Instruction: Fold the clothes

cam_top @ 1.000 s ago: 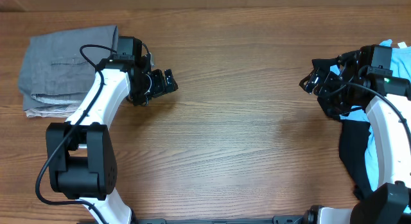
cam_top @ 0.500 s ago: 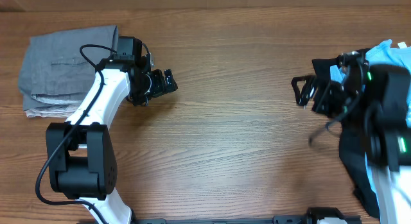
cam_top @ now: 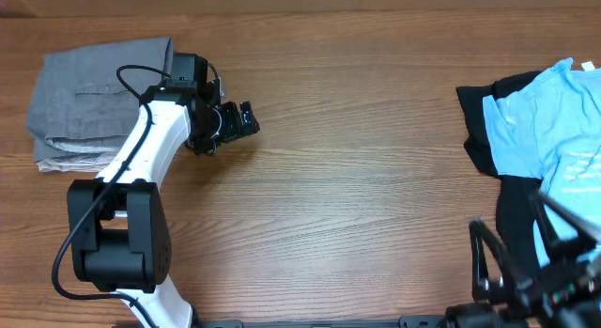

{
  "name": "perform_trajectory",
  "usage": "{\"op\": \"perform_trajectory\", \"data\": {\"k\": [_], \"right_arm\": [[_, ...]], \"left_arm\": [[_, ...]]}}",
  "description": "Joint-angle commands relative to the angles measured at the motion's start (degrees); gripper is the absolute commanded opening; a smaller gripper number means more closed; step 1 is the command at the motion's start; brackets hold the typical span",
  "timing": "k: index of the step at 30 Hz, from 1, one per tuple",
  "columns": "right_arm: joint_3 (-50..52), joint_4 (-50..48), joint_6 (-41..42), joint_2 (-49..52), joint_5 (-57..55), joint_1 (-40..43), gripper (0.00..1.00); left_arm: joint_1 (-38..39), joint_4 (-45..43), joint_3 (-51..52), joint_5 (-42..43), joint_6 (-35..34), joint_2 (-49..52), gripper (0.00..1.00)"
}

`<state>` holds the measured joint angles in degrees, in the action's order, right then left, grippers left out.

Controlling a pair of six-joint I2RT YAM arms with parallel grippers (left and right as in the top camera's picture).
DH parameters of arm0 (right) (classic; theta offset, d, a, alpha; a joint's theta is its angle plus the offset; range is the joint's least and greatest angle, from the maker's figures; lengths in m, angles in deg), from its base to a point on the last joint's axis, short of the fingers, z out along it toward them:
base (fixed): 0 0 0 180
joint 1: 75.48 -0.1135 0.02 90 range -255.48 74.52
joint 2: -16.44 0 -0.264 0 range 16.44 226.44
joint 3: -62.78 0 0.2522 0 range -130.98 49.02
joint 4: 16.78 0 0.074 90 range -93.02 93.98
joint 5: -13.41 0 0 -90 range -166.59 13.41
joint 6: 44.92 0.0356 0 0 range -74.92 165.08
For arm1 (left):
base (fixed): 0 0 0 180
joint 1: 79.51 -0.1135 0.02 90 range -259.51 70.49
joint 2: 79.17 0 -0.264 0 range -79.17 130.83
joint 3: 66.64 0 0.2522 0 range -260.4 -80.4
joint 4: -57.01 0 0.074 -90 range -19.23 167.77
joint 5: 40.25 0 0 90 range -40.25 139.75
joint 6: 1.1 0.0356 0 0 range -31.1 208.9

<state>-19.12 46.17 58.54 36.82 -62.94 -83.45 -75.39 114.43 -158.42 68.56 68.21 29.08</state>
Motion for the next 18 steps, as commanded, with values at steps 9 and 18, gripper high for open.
{"op": "perform_trajectory", "data": {"k": [9,18], "right_arm": [[28.70,-21.11,0.04,-14.82,-3.61,-0.33,1.00],[52.00,-45.51,0.07,-20.20,-4.66,0.26,1.00]], "left_arm": [[0.04,-0.20,-0.87,-0.22,-0.11,0.35,1.00],[0.04,-0.20,-0.87,-0.24,-0.11,0.35,1.00]]}}
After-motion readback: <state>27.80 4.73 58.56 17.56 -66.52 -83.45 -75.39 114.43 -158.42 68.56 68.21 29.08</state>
